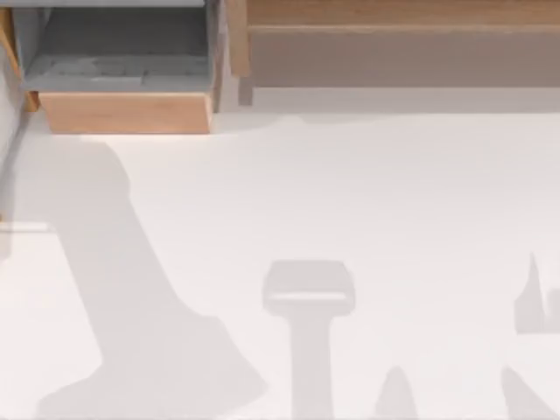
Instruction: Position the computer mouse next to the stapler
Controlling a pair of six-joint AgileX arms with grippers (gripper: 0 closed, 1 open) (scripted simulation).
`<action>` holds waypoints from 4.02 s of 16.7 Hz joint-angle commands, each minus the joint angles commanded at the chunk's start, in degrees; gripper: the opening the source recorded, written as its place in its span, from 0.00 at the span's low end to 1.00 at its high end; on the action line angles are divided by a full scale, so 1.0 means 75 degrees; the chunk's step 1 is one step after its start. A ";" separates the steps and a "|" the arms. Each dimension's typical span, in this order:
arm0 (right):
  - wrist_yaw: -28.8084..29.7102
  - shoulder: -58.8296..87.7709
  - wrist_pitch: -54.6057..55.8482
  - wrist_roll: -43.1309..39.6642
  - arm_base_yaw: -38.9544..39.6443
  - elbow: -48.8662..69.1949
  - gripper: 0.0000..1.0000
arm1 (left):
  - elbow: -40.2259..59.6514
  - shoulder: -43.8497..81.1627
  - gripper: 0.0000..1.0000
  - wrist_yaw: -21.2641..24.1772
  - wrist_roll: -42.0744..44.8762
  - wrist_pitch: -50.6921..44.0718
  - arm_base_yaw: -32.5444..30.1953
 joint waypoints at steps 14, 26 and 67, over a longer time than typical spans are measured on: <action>0.0000 0.0000 0.0000 0.0000 0.0000 0.0000 1.00 | -0.0980 -0.1926 0.00 0.0060 -0.0309 -0.0113 0.0076; 0.0000 0.0000 0.0000 0.0000 0.0000 0.0000 1.00 | -0.5325 -0.6232 0.00 -0.0260 -0.1285 0.0897 0.0096; 0.0000 0.0000 0.0000 0.0000 0.0000 0.0000 1.00 | -1.0804 -0.7086 0.00 -0.0313 -0.2475 0.3894 -0.0873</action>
